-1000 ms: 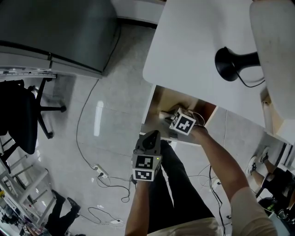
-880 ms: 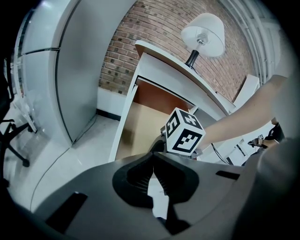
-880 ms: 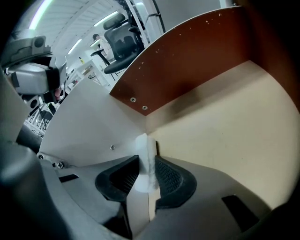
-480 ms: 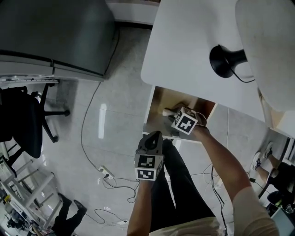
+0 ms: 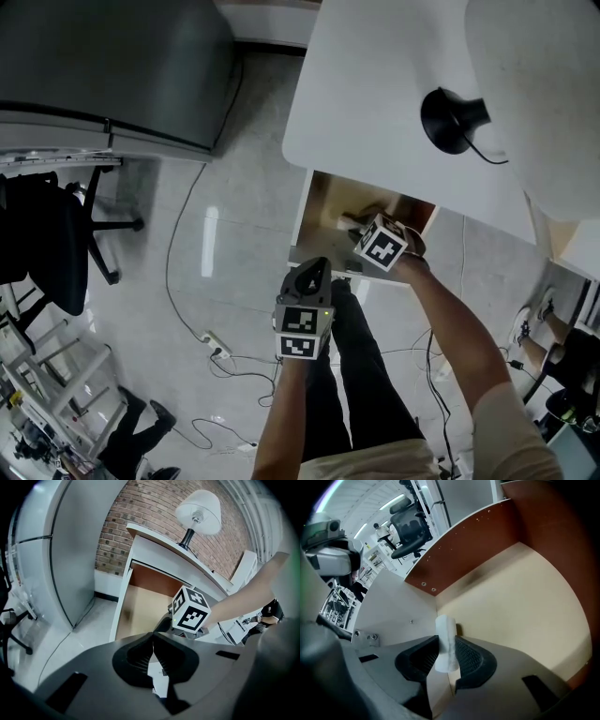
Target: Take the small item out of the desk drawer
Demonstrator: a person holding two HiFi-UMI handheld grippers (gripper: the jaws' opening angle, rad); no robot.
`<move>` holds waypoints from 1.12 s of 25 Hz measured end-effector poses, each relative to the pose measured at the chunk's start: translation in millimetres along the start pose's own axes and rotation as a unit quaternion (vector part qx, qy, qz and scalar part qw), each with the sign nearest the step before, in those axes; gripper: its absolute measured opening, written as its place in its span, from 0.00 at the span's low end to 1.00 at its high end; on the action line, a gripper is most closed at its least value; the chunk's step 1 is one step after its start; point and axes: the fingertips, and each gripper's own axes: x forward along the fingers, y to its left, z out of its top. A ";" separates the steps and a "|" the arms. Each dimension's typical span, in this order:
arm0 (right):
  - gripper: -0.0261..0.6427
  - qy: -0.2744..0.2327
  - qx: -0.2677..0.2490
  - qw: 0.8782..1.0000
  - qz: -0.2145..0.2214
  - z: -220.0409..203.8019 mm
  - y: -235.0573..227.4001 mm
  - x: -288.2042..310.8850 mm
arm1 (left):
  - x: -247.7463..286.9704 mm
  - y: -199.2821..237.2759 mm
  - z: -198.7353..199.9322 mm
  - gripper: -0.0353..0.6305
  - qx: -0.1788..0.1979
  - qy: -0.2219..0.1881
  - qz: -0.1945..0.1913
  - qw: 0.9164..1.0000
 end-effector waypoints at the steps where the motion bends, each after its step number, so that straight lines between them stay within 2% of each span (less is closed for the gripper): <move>1: 0.24 0.002 0.004 1.000 -0.001 -3.0 1.0 0.2 | -0.9 0.2 -0.8 0.08 0.000 0.000 0.002 1.000; 10: 0.24 -0.004 0.023 1.000 -0.016 -1.6 7.7 -15.6 | -13.0 -6.4 0.9 0.08 0.005 -0.003 0.001 1.000; 17: 0.24 -0.018 0.036 0.998 -0.040 5.6 13.0 -51.5 | -26.0 -26.8 13.4 0.08 0.016 -0.006 -0.013 1.000; 22: 0.24 -0.054 0.135 0.989 -0.033 8.0 28.1 -74.9 | -40.5 -30.8 30.6 0.08 0.027 -0.013 -0.011 0.999; 28: 0.24 -0.077 0.173 0.981 -0.047 6.0 40.5 -103.9 | -64.0 -38.5 49.1 0.08 0.040 -0.016 -0.008 0.999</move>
